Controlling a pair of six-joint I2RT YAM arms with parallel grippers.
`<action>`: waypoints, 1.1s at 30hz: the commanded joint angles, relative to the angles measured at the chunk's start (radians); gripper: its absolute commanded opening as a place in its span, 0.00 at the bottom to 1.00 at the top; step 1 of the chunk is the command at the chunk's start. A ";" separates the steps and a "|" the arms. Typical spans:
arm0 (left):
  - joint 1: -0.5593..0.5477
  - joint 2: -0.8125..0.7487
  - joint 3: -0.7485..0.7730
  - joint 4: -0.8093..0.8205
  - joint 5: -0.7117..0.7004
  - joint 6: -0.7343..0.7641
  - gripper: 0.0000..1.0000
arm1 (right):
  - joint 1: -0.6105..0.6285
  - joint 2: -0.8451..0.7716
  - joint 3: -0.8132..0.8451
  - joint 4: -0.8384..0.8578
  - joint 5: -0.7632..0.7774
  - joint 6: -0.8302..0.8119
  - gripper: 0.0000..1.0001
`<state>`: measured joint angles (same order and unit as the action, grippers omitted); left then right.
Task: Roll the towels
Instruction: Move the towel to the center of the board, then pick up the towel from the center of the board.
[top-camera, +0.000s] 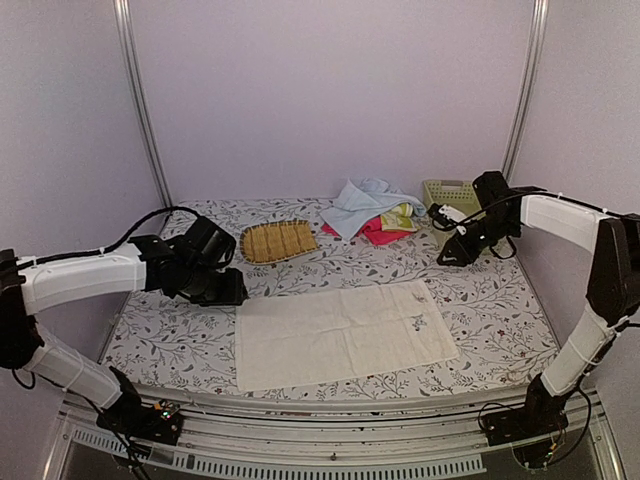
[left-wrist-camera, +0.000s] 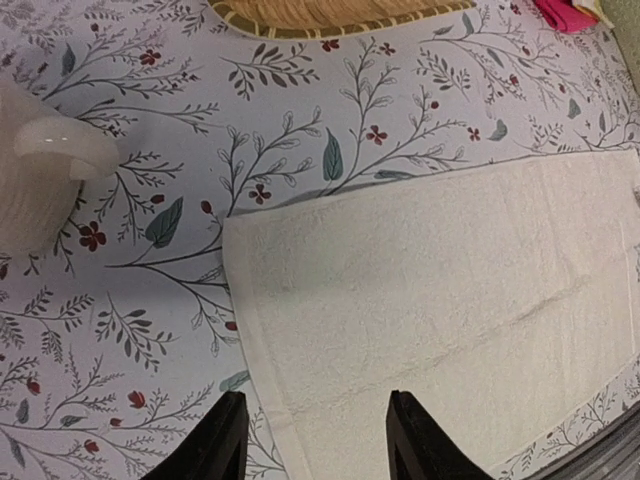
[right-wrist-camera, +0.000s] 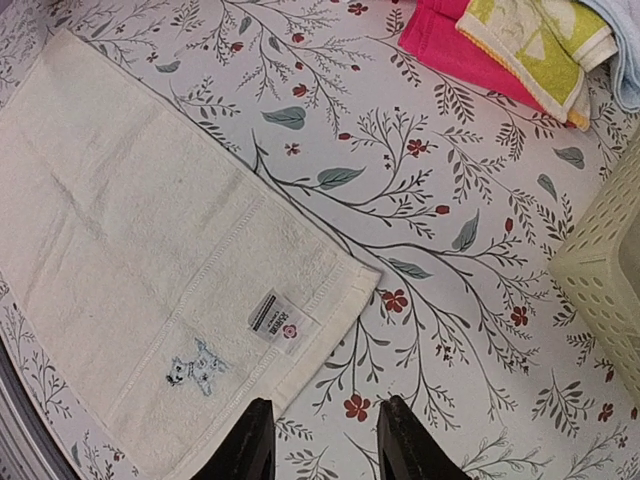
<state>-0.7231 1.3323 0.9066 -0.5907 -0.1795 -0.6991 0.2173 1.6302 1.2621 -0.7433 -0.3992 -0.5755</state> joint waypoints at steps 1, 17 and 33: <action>0.073 0.058 0.006 0.102 0.006 0.072 0.49 | 0.005 0.094 0.081 0.020 -0.039 0.041 0.38; 0.238 0.243 -0.022 0.249 0.171 0.200 0.38 | 0.011 0.419 0.225 0.055 -0.030 0.154 0.33; 0.249 0.326 -0.024 0.301 0.209 0.205 0.38 | 0.036 0.495 0.219 0.062 -0.016 0.172 0.30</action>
<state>-0.4885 1.6501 0.8886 -0.3252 0.0154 -0.5037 0.2466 2.1021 1.4658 -0.6952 -0.4210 -0.4110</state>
